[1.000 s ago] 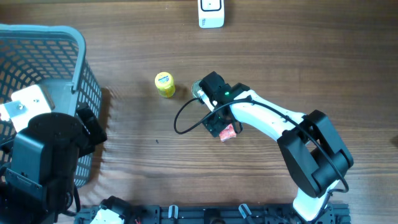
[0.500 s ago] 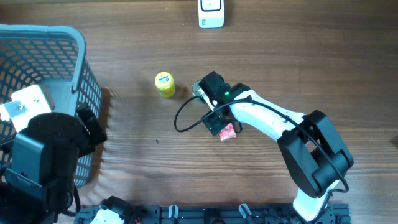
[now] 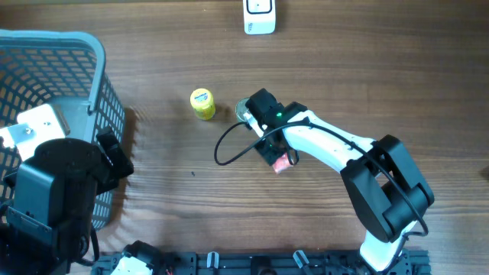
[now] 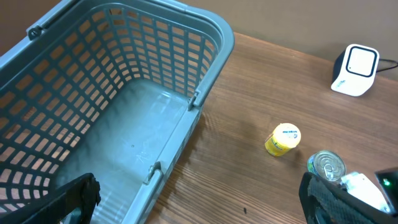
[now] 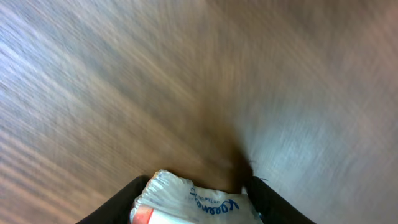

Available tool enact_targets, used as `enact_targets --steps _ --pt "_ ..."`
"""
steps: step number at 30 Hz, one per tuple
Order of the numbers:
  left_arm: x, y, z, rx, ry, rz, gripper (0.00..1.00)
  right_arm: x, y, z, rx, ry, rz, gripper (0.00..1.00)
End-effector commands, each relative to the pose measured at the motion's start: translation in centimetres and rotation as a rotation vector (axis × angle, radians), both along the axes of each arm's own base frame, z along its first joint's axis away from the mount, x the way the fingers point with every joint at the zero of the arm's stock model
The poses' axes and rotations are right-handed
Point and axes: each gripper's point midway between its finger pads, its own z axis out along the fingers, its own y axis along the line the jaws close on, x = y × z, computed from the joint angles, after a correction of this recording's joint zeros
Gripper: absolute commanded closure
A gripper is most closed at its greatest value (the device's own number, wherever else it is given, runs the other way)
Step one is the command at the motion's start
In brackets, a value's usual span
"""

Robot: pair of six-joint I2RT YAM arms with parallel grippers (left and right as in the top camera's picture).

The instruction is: Scan the item barcode

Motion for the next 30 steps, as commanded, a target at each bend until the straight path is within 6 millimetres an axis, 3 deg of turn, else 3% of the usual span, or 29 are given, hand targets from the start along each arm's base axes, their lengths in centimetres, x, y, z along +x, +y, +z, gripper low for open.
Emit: enact_targets --steps 1,7,12,13,16,17,24,30 --pt "0.0 -0.1 -0.1 -0.020 -0.003 0.005 0.00 1.4 -0.1 -1.6 -0.052 -0.069 0.235 0.47" --pt "0.0 -0.2 -0.1 -0.020 -0.003 0.005 0.00 4.0 1.8 -0.8 -0.033 -0.204 0.463 0.47" --pt "0.0 -0.2 -0.1 -0.022 -0.002 0.003 0.00 4.5 0.7 -0.8 -0.112 -0.222 0.504 0.41" --pt "0.0 -0.2 -0.1 -0.022 -0.002 0.003 0.00 4.5 0.3 -0.8 -0.136 -0.221 0.500 0.37" --pt "0.0 -0.2 -0.1 -0.022 -0.002 0.003 0.00 3.8 -0.7 -1.0 -0.175 -0.182 0.501 0.06" --pt "0.0 -0.2 -0.1 -0.022 -0.002 0.003 0.00 3.5 -1.0 -1.1 -0.181 -0.165 0.499 0.00" --pt "0.0 -0.2 -0.1 -0.022 -0.003 0.003 0.00 1.9 -2.6 -1.3 -0.218 -0.093 0.361 0.00" --pt "0.0 -0.2 -0.1 -0.023 -0.003 0.003 0.00 1.1 -0.7 0.3 -0.175 -0.118 0.195 0.00"
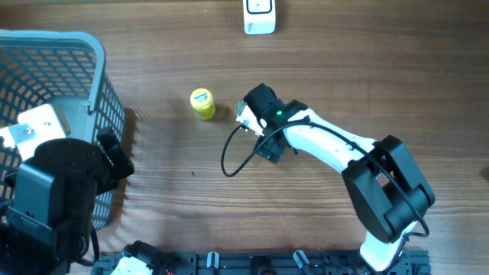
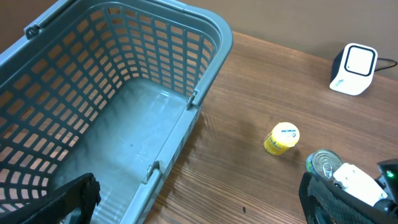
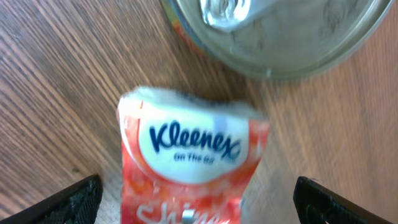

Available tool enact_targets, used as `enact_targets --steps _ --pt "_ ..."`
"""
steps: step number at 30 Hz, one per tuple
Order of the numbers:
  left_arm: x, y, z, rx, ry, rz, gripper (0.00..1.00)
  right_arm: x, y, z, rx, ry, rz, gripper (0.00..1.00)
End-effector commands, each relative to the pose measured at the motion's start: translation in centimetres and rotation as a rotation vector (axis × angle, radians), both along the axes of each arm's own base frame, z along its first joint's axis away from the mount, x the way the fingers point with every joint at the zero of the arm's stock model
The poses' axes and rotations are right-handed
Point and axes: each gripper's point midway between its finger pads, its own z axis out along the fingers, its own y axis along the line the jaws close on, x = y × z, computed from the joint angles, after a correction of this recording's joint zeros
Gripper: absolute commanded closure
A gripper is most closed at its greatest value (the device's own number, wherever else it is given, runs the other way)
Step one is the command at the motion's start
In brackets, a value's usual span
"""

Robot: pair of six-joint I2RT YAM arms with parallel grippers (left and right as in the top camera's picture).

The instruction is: Scan the item barcode

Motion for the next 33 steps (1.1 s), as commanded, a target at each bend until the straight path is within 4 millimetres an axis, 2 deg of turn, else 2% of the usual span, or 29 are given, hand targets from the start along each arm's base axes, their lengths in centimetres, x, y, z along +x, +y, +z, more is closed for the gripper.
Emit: enact_targets --steps 1,7,11,13,17,19,24,25,28,33 --pt "0.0 -0.1 0.0 -0.019 -0.005 0.007 0.00 -2.1 0.6 -0.5 -0.002 0.024 -0.136 0.00" --pt "0.0 -0.1 -0.1 -0.020 -0.005 0.007 0.00 -2.6 3.0 2.3 0.116 -0.005 -0.323 0.00" --pt "0.0 -0.1 -0.1 -0.019 -0.004 0.007 0.00 -3.3 5.5 3.7 0.271 0.077 -0.504 0.00" --pt "0.0 -0.1 -0.1 -0.019 -0.004 0.007 0.00 -3.2 6.0 4.1 0.311 0.088 -0.578 0.00" --pt "-0.1 -0.1 -0.1 -0.018 -0.001 0.007 0.00 -3.3 5.9 4.2 0.318 0.092 -0.627 0.00" --pt "-0.1 -0.1 -0.2 -0.018 0.004 0.004 0.00 -4.1 5.4 4.0 0.290 0.120 -0.639 0.00" --pt "-0.1 -0.2 -0.2 -0.021 0.006 0.002 0.00 -8.4 6.7 4.0 0.311 0.366 -0.632 0.00" --pt "-0.1 -0.2 -0.2 -0.021 0.006 0.002 0.00 -8.7 6.6 4.0 0.307 0.382 -0.638 0.00" --pt "-0.1 -0.2 -0.2 -0.021 0.006 0.002 0.00 -8.4 6.4 3.9 0.309 0.366 -0.771 0.00" --pt "-0.1 -0.2 -0.2 -0.020 0.007 0.001 0.00 -8.2 7.9 4.2 0.396 0.417 -1.096 0.00"
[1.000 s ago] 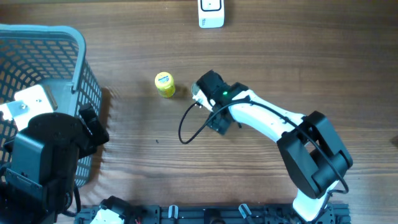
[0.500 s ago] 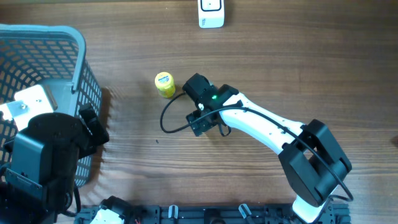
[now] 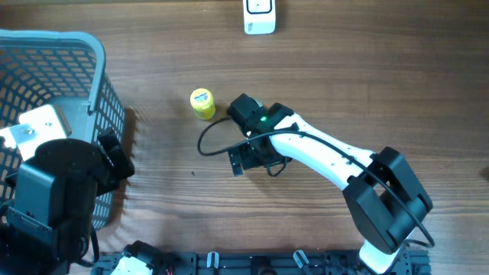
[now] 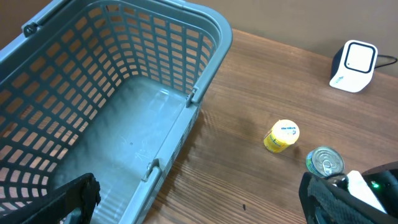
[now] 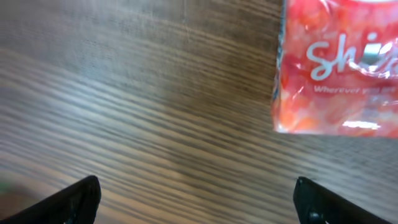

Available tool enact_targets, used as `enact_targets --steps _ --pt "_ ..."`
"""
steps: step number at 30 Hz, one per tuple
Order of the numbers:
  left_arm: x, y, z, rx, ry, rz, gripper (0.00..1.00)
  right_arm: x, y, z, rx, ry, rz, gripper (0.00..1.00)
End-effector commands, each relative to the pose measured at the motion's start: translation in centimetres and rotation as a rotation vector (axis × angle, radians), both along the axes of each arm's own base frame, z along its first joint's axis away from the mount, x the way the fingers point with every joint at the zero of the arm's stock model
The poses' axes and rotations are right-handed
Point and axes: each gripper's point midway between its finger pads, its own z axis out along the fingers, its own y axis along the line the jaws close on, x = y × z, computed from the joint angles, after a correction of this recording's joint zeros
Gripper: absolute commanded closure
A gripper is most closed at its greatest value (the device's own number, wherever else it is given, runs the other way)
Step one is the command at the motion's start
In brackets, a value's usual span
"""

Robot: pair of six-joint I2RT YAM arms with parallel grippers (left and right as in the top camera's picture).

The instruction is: Scan the item barcode

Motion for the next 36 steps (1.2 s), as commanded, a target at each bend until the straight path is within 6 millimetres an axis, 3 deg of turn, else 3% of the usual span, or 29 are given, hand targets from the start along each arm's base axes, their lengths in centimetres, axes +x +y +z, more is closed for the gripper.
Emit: enact_targets --steps 1,3,4,5,6,7,8,12,20,27,36 --pt "0.0 -0.1 -0.1 -0.018 -0.002 0.006 0.00 -0.3 2.1 1.7 0.097 0.103 -0.341 0.00" --pt "0.0 -0.1 -0.1 -0.018 -0.001 0.007 0.00 -0.2 2.7 1.8 0.126 0.096 -0.296 0.05" --pt "0.0 -0.1 -0.1 -0.018 -0.001 0.006 0.00 0.0 2.8 1.9 0.132 0.078 -0.271 0.27" --pt "-0.1 -0.1 -0.1 -0.017 0.000 0.006 0.00 0.3 2.9 1.8 0.134 0.072 -0.290 0.33" --pt "-0.1 -0.1 -0.1 -0.017 0.000 0.007 0.00 0.4 2.8 1.8 0.131 0.075 -0.338 0.30" --pt "-0.1 -0.1 -0.1 -0.017 0.000 0.007 0.00 0.5 2.7 1.8 0.121 0.090 -0.417 0.19" --pt "-0.1 -0.1 -0.1 -0.017 0.000 0.007 0.00 0.5 2.7 1.8 0.113 0.111 -0.504 0.00" --pt "-0.2 -0.1 -0.2 -0.018 0.007 0.003 0.00 0.8 2.6 1.8 0.097 0.154 -0.758 0.00" --pt "-0.2 -0.1 -0.3 -0.017 0.013 0.002 0.00 2.1 1.1 1.4 0.048 0.098 -0.987 0.00" --pt "-0.2 -0.1 -0.3 -0.017 0.013 0.002 0.00 4.2 -0.8 1.0 0.033 0.049 -1.063 0.00" --pt "-0.2 -0.1 -0.3 -0.017 0.012 0.002 0.00 6.1 -3.4 -1.3 0.000 0.098 -1.109 0.00"
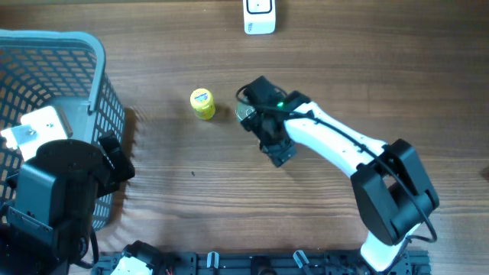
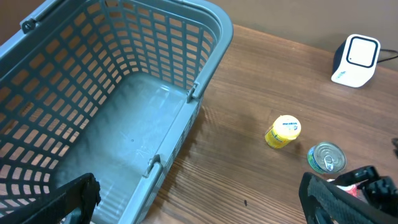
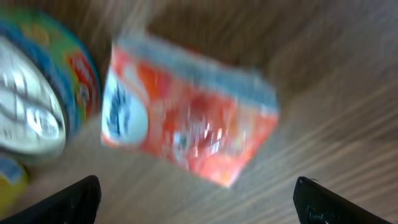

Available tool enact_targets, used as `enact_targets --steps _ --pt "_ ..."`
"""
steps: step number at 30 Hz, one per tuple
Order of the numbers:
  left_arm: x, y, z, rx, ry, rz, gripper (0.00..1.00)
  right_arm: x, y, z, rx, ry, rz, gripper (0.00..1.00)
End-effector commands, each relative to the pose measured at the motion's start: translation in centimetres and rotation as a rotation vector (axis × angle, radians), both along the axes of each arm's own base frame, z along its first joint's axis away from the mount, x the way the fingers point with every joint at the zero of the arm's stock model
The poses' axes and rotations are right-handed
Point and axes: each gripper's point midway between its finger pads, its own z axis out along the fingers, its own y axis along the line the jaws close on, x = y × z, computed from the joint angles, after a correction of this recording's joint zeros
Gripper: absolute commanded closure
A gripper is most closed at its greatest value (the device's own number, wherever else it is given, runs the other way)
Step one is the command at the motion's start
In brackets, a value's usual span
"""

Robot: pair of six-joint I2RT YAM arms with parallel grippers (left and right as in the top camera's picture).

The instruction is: Scan the item barcode

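Observation:
A red and white Kleenex tissue pack [image 3: 186, 127] lies on the wooden table, blurred, just beyond my right gripper [image 3: 199, 202]. That gripper is open with nothing between its fingers. From overhead the right gripper [image 1: 280, 151] hangs beside the can and hides the pack. The white barcode scanner [image 1: 260, 17] stands at the table's far edge, also seen from the left wrist as the scanner [image 2: 356, 60]. My left gripper [image 2: 199, 202] is open and empty by the basket's near corner.
A blue-grey mesh basket [image 1: 53, 69] fills the left side, seen empty from the left wrist. A small yellow bottle [image 1: 202, 103] and a tin can [image 1: 246, 114] stand mid-table; the can [image 3: 28, 106] sits right beside the tissue pack.
My right gripper has moved from left of the pack back to the right, beside the can. The pack now lies straight ahead of its open fingers. The left arm has not moved.
First the tissue pack sat between my right gripper's fingers, low on the table. A second later the gripper was open above the pack, which lay next to the can. Then it stood further left, and now it is back over the pack, still open.

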Motion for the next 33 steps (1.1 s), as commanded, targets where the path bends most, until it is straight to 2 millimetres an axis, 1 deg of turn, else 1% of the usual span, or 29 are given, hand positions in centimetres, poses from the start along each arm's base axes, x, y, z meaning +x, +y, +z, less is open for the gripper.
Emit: enact_targets --steps 1,6,9,13,17,23,25,29,30,31,33 --pt "0.0 -0.1 0.0 -0.019 -0.005 0.007 0.00 0.8 -0.7 -1.3 -0.016 0.020 -0.010 0.00" --pt "0.0 -0.1 0.0 -0.019 -0.005 0.008 0.00 1.1 -0.8 -1.8 -0.014 0.023 -0.037 0.00" --pt "0.0 -0.1 0.0 -0.018 -0.004 0.007 0.00 1.0 -0.8 -2.2 -0.019 0.042 -0.087 0.00" --pt "0.0 -0.1 0.0 -0.018 -0.004 0.007 0.00 0.7 -1.0 -3.3 -0.033 0.076 -0.153 0.00" --pt "0.0 -0.1 0.0 -0.018 -0.004 0.007 0.00 1.2 -0.7 -3.9 -0.026 0.066 -0.157 0.00" --pt "0.0 -0.1 0.0 -0.018 -0.004 0.008 0.00 1.7 -0.7 -3.9 -0.028 0.044 -0.141 0.00" --pt "0.0 -0.1 0.0 -0.018 -0.004 0.008 0.00 1.9 -1.0 -4.0 -0.048 0.023 -0.100 0.04" --pt "0.0 -0.1 0.0 -0.018 -0.004 0.007 0.00 2.4 -1.9 -4.0 -0.109 -0.030 0.041 0.06" --pt "0.0 -0.1 0.0 -0.018 -0.004 0.007 0.00 2.4 -2.1 -4.0 -0.119 -0.037 0.076 0.08" --pt "0.0 -0.1 0.0 -0.018 -0.004 0.007 0.00 2.4 -2.1 -4.0 -0.125 -0.041 0.104 0.12" --pt "0.0 -0.1 0.0 -0.018 -0.004 0.007 0.00 2.4 -2.4 -4.1 -0.142 -0.044 0.151 0.24"
